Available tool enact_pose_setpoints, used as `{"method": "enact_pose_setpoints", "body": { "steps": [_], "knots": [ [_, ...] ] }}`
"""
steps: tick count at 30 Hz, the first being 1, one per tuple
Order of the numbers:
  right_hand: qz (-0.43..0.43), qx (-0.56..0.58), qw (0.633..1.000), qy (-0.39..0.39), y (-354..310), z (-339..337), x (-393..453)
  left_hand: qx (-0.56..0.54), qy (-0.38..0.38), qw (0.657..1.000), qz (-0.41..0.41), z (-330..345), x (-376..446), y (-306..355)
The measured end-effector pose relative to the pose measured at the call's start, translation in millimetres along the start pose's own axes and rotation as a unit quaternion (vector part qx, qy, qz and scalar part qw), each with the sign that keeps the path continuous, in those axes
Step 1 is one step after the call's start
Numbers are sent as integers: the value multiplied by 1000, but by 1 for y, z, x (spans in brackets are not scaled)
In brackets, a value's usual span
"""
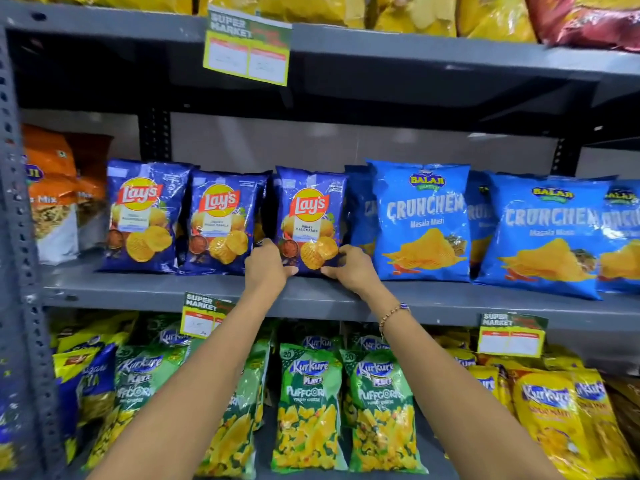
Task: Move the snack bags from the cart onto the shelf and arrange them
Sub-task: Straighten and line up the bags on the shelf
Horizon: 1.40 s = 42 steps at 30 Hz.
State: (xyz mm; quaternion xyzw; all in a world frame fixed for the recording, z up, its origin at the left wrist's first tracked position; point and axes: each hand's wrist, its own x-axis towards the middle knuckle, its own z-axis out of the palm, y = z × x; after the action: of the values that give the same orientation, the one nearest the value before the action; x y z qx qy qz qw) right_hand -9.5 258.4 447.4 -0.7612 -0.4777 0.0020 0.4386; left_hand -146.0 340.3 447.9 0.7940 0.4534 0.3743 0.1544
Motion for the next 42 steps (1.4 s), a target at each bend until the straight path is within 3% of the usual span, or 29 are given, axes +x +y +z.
{"method": "enact_pose_setpoints", "body": {
  "steps": [10,18,23,26,28,30,32,34,37,42],
  "knots": [
    [11,-16,1000,3,-13,16,5,72,37,996,28,-1,2,-13],
    [12,-5,1000,-2,-8,-1,-1,20,107,992,59,-1,-10,0],
    [13,72,985,154,22,-77,-12,-97,65,977,177,4,-12,47],
    [29,29,951,306,54,-129,-17,-173,-8,963,204,20,-13,84],
    [46,-13,938,342,79,-159,-16,-209,-63,955,199,30,-13,107],
    [82,-6,961,265,97,-181,-10,-213,-121,954,175,40,-13,124],
    [121,38,983,132,109,-191,-5,-182,-179,955,149,54,-10,131],
    [120,-11,992,46,119,-190,-3,-145,-228,955,122,68,-9,130],
    [105,-51,993,16,132,-183,2,-144,-241,952,123,92,-2,122],
    [78,-19,996,40,142,-173,3,-144,-174,971,74,81,-13,119]
  ]
}}
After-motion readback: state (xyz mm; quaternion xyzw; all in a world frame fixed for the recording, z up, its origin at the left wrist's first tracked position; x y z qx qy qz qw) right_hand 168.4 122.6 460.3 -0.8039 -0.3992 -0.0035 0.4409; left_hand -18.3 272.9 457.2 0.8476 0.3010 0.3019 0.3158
